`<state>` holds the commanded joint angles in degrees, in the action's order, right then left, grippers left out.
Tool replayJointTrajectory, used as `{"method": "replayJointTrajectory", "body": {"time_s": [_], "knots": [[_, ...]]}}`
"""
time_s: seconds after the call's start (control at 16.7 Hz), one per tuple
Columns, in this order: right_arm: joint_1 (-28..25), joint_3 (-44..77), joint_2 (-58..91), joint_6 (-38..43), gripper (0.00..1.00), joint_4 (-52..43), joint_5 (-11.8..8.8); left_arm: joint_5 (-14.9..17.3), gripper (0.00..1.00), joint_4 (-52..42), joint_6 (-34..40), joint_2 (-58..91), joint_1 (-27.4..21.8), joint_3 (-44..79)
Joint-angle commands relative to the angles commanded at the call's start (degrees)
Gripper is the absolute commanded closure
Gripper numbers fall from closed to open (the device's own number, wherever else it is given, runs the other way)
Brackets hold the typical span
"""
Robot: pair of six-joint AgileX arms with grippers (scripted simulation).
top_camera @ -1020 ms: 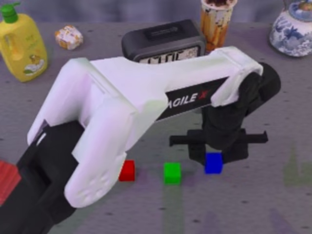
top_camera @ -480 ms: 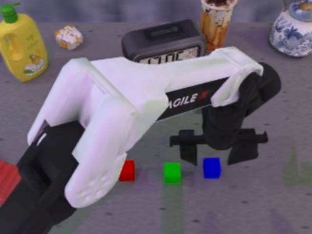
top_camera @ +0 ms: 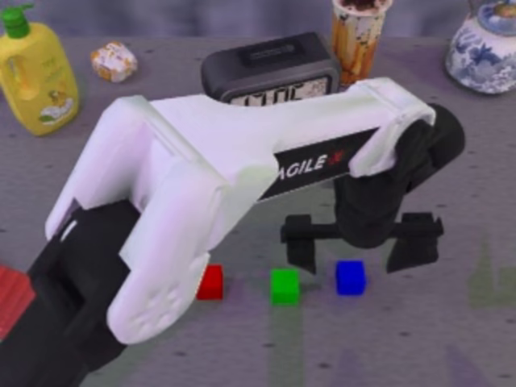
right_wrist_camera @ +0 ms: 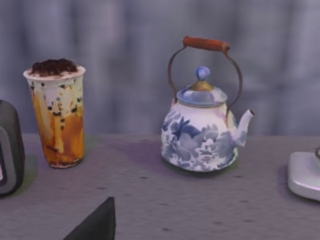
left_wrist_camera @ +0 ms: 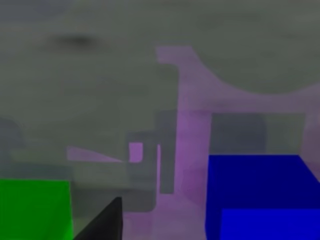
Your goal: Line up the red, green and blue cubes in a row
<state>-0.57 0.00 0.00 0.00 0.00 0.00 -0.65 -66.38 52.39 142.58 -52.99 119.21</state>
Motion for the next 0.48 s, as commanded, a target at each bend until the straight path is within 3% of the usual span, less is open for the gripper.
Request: {"method": "replayJointTrajectory", "body": {"time_s": [0.24,0.48], "knots": [[0.0,0.0,0.0,0.0,0.0,0.0,0.0,-0.1,0.0,-2.4,0.2,0.1,0.3,2.4],[0.0,0.0,0.0,0.0,0.0,0.0,0.0,0.0,0.0,-11.6,0.4,-0.4,0.9,10.7]]}}
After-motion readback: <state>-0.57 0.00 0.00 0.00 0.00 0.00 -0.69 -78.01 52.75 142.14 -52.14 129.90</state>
